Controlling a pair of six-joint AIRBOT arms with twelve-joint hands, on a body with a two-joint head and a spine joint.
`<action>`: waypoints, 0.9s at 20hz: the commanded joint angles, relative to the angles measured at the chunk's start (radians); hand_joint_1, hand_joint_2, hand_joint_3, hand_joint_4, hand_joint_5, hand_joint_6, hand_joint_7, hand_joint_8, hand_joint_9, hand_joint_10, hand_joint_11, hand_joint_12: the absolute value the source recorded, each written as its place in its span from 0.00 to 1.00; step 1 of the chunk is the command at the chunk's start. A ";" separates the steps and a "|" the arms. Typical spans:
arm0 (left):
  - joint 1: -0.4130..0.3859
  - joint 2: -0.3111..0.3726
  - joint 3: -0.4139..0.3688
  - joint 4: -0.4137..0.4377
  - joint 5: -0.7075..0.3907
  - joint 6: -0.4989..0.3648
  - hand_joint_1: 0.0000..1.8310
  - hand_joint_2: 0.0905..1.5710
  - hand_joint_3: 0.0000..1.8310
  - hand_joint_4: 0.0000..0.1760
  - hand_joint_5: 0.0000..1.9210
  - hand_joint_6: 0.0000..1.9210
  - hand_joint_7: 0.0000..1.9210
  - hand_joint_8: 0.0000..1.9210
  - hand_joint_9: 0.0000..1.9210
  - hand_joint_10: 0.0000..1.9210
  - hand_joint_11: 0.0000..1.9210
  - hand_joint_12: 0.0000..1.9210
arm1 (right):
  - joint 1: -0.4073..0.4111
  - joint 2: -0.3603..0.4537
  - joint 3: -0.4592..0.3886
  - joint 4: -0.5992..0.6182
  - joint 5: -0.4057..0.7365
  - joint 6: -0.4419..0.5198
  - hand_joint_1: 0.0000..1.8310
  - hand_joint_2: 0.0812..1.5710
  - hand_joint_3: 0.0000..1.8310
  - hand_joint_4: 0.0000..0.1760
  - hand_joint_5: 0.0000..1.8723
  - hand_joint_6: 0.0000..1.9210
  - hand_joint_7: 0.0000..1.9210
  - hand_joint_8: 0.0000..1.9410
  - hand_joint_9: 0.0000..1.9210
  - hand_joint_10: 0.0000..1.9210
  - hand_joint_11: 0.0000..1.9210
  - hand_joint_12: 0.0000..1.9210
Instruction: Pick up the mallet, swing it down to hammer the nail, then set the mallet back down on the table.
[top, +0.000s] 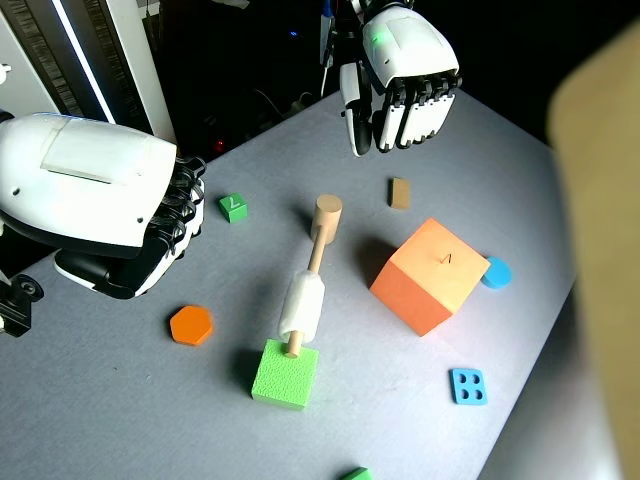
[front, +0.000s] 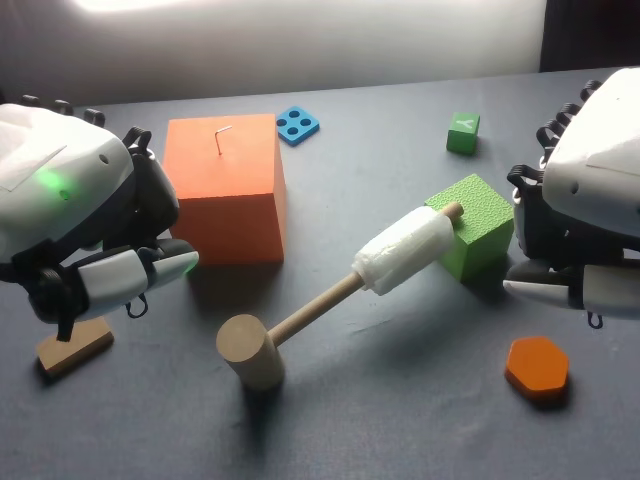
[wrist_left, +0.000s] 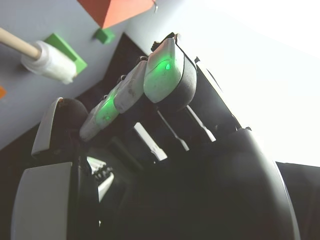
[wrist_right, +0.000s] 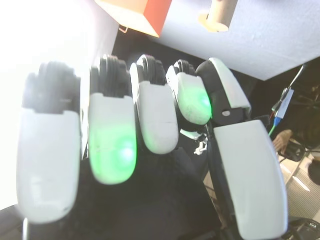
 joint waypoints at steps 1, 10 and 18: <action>-0.014 0.005 -0.002 0.032 -0.105 0.005 0.00 0.68 0.11 0.00 0.02 0.01 0.01 0.00 0.01 0.00 0.00 0.07 | 0.009 0.004 -0.001 -0.001 0.107 -0.006 0.00 0.68 0.08 0.00 0.00 0.00 0.00 0.00 0.00 0.00 0.00 0.00; -0.016 0.006 0.020 0.047 -0.105 -0.036 0.00 0.73 0.00 0.00 0.02 0.00 0.00 0.00 0.00 0.00 0.00 0.03 | -0.001 -0.016 0.015 0.014 0.079 -0.010 0.00 0.74 0.01 0.00 0.00 0.00 0.00 0.00 0.00 0.00 0.00 0.00; 0.029 0.019 0.116 0.293 -0.076 -0.328 0.00 0.74 0.00 0.00 0.02 0.00 0.00 0.00 0.00 0.00 0.00 0.02 | -0.036 -0.078 0.034 0.530 0.197 -0.640 0.14 0.74 0.01 0.00 0.00 0.00 0.00 0.00 0.00 0.00 0.00 0.00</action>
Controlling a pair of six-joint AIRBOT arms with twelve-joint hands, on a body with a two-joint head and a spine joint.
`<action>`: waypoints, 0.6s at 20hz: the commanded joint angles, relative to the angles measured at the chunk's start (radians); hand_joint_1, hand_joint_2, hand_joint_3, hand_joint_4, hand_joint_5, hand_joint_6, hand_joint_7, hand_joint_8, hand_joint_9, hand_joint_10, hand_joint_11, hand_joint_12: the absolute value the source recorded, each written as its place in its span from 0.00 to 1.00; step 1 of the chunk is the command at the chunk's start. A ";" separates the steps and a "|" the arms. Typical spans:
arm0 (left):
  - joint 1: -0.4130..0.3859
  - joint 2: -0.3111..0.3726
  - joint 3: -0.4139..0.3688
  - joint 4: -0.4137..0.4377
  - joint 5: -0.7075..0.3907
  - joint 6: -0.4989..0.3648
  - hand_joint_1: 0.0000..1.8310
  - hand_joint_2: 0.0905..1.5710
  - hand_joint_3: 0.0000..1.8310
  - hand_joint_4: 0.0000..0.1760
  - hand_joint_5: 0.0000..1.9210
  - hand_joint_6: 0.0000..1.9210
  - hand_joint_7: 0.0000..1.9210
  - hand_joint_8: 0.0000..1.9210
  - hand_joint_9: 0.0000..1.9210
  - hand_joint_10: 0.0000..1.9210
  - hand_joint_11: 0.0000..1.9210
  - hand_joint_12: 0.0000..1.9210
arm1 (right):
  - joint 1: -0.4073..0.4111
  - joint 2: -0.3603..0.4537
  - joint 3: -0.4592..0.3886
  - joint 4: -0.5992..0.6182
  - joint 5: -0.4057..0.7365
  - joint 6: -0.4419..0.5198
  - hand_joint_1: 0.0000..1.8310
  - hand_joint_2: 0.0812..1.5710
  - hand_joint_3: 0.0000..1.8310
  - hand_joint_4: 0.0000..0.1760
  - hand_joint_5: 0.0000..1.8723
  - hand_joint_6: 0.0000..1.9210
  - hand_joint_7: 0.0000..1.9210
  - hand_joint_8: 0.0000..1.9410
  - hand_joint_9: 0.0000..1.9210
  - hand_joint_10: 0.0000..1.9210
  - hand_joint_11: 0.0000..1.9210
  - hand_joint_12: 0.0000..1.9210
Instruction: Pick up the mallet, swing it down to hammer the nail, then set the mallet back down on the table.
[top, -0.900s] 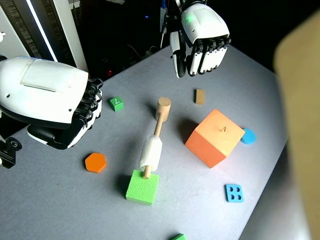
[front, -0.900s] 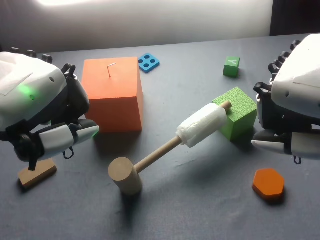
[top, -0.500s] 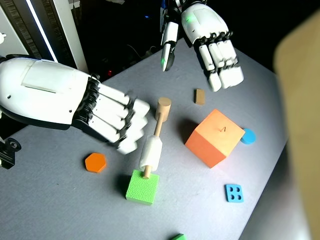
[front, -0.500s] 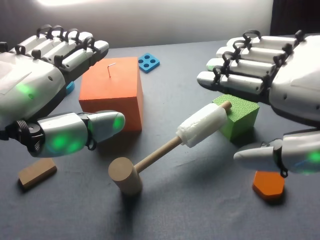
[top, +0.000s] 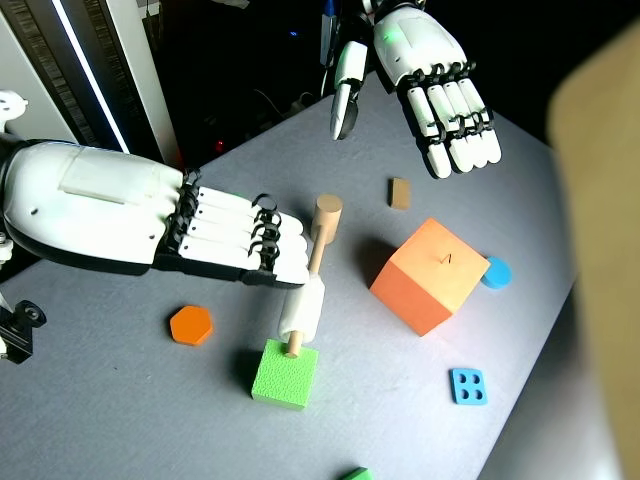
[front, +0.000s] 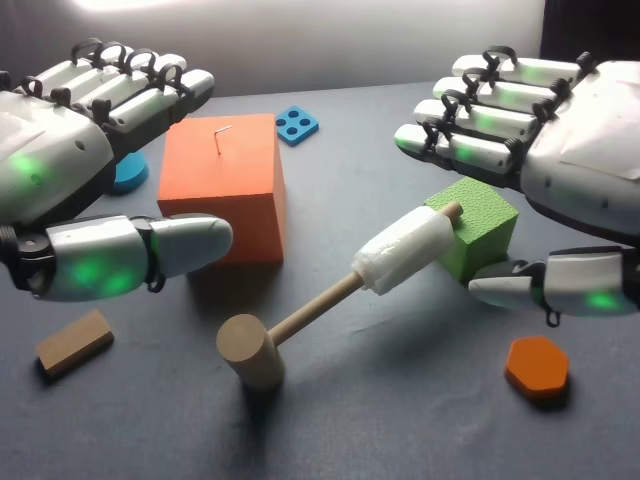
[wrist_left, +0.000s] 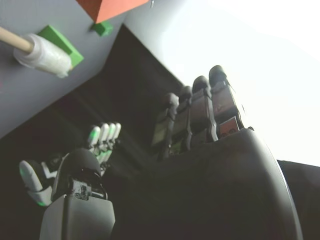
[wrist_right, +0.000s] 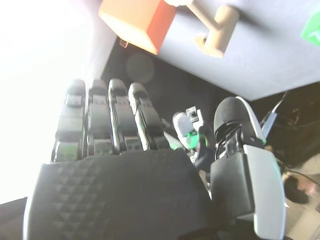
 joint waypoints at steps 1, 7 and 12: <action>-0.004 0.011 0.016 0.065 -0.085 -0.053 0.00 0.74 0.00 0.00 0.02 0.00 0.00 0.00 0.00 0.00 0.00 0.02 | 0.012 -0.003 -0.002 0.082 0.111 -0.084 0.14 0.74 0.01 0.00 0.00 0.00 0.00 0.00 0.00 0.00 0.00 0.00; 0.005 0.012 0.087 0.361 -0.013 -0.325 0.00 0.75 0.00 0.00 0.04 0.01 0.02 0.01 0.01 0.01 0.01 0.03 | 0.016 -0.117 -0.007 0.708 0.231 -0.669 0.64 0.51 0.00 0.00 0.00 0.00 0.00 0.00 0.00 0.00 0.00 0.00; 0.047 0.010 0.115 0.449 -0.013 -0.400 0.00 0.75 0.00 0.00 0.03 0.00 0.01 0.00 0.00 0.00 0.01 0.02 | 0.044 -0.214 0.042 1.033 0.243 -0.878 0.60 0.49 0.00 0.00 0.00 0.00 0.00 0.00 0.00 0.00 0.00 0.00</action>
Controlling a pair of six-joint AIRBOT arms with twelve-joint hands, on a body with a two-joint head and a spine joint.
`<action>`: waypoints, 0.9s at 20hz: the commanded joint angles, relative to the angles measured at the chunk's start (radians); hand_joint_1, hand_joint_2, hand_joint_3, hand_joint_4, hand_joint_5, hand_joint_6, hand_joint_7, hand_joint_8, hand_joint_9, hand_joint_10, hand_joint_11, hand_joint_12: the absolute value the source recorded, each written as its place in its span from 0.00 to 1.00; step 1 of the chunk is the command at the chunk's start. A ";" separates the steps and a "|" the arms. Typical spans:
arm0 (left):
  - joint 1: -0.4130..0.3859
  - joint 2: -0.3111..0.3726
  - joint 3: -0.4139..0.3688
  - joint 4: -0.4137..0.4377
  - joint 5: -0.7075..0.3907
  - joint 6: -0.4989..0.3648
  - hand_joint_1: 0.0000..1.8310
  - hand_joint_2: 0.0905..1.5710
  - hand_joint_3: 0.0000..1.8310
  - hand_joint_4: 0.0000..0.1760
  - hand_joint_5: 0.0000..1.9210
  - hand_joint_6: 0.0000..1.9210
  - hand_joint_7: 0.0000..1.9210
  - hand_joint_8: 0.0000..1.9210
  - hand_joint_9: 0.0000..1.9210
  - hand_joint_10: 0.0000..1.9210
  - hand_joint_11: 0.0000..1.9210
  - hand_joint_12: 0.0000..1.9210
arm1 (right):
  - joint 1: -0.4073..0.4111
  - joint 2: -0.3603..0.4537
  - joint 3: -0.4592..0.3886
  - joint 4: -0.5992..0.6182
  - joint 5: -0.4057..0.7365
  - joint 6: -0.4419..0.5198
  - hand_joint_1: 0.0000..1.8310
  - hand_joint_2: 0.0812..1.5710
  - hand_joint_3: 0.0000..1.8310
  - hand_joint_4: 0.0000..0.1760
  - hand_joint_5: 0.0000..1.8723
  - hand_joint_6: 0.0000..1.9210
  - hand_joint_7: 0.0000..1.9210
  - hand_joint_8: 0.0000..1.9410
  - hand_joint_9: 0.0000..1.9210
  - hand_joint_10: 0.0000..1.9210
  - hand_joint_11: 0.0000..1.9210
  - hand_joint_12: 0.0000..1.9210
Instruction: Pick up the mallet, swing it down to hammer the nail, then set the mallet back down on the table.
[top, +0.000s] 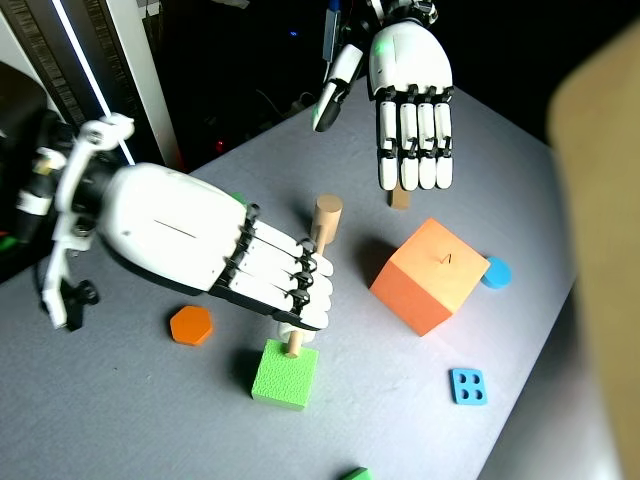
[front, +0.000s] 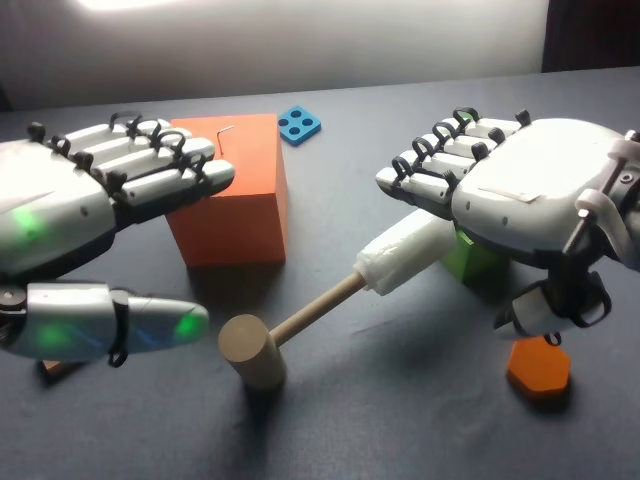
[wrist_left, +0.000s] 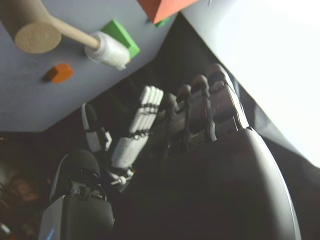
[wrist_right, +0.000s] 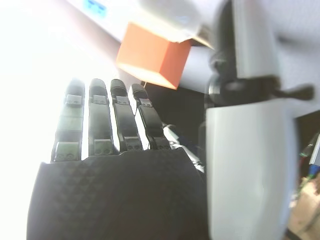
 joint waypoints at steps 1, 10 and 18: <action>0.004 0.001 0.008 -0.011 -0.128 -0.008 0.00 0.74 0.00 0.00 0.03 0.00 0.00 0.00 0.00 0.00 0.00 0.02 | 0.021 -0.007 0.006 -0.018 0.013 -0.023 0.60 0.49 0.00 0.00 0.00 0.00 0.00 0.00 0.00 0.00 0.00 0.00; 0.118 -0.102 0.106 -0.035 -0.278 -0.023 0.00 0.74 0.00 0.00 0.02 0.00 0.00 0.00 0.00 0.00 0.00 0.02 | 0.047 -0.164 0.164 0.261 -0.005 -0.200 0.68 0.55 0.01 0.00 0.00 0.00 0.00 0.00 0.00 0.00 0.00 0.00; 0.135 -0.170 0.165 -0.070 -0.284 0.008 0.00 0.75 0.00 0.00 0.06 0.00 0.05 0.00 0.02 0.00 0.01 0.01 | 0.045 -0.276 0.269 0.310 -0.002 -0.203 0.67 0.58 0.01 0.00 0.00 0.00 0.00 0.00 0.00 0.00 0.00 0.00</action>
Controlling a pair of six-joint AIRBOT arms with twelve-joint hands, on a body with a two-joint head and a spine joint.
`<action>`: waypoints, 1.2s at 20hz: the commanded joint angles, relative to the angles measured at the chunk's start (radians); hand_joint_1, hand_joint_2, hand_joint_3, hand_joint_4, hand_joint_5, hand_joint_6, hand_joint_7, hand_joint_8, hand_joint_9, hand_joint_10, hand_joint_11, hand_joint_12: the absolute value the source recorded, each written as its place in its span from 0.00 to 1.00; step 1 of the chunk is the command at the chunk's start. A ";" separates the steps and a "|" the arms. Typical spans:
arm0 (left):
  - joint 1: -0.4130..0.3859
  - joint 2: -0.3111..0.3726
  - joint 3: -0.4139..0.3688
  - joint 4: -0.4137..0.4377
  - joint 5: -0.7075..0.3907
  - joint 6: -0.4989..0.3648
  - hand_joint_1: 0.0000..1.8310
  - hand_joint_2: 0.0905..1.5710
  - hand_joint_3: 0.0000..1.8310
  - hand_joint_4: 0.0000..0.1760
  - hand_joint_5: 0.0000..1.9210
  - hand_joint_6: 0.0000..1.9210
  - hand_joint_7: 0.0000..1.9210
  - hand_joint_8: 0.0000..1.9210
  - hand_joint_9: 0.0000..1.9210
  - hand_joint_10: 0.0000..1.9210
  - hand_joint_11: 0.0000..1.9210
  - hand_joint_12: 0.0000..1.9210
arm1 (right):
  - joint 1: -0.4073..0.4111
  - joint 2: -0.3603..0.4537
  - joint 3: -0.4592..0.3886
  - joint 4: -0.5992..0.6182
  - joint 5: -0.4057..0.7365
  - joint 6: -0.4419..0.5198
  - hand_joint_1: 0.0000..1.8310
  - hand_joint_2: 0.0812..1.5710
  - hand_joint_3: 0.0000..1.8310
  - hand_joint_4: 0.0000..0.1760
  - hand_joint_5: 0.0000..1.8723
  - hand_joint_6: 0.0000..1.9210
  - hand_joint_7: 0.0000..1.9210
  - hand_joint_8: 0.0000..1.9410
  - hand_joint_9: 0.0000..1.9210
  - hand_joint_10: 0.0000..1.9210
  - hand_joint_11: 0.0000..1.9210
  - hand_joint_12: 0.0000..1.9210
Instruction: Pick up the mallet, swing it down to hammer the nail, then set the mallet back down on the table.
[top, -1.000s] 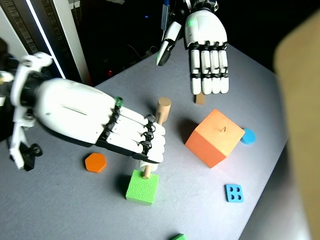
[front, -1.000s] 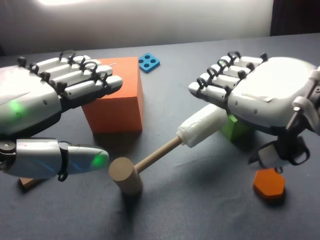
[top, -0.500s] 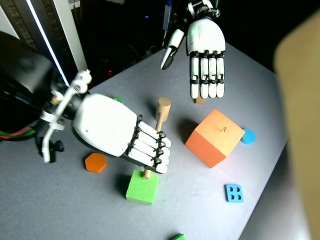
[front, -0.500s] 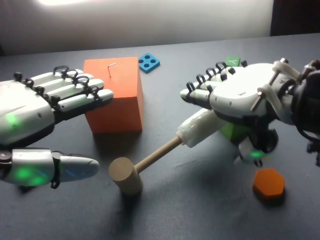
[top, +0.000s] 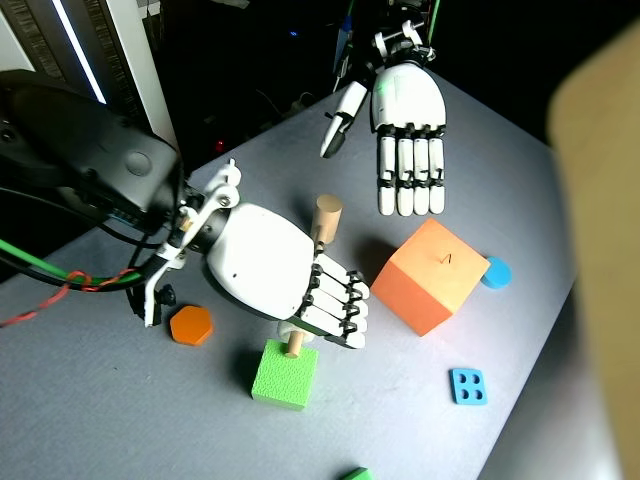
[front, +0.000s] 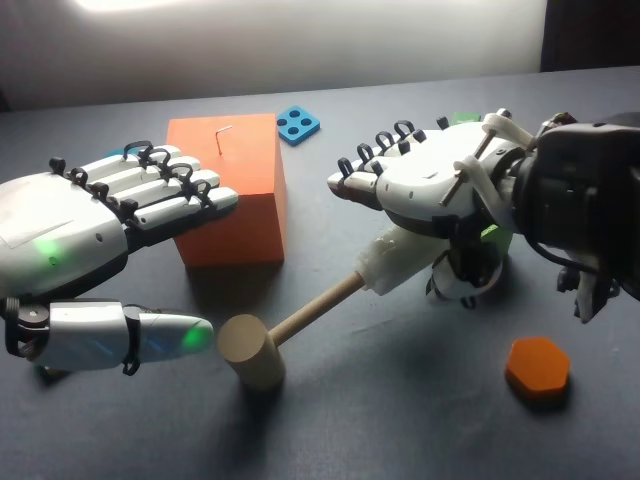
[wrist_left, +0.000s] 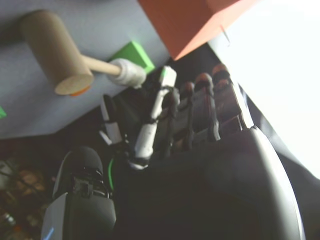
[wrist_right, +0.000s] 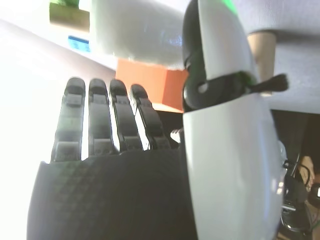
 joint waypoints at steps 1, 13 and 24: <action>-0.002 -0.002 0.008 -0.028 -0.107 0.006 0.00 0.75 0.00 0.00 0.06 0.00 0.04 0.00 0.02 0.00 0.01 0.01 | 0.007 -0.005 0.001 -0.026 -0.023 -0.004 0.68 0.58 0.01 0.00 0.00 0.00 0.00 0.00 0.00 0.00 0.00 0.00; -0.003 -0.052 0.079 -0.088 -0.105 0.036 0.00 0.74 0.00 0.00 0.03 0.00 0.02 0.00 0.00 0.00 0.00 0.00 | -0.044 -0.102 0.110 -0.025 -0.060 0.024 0.69 0.58 0.01 0.00 0.00 0.00 0.00 0.00 0.00 0.00 0.00 0.00; -0.005 -0.091 0.110 -0.115 -0.098 0.053 0.00 0.75 0.00 0.00 0.05 0.00 0.04 0.00 0.02 0.00 0.01 0.01 | -0.073 -0.160 0.184 -0.025 -0.079 0.024 0.68 0.61 0.01 0.00 0.06 0.01 0.00 0.00 0.00 0.00 0.01 0.01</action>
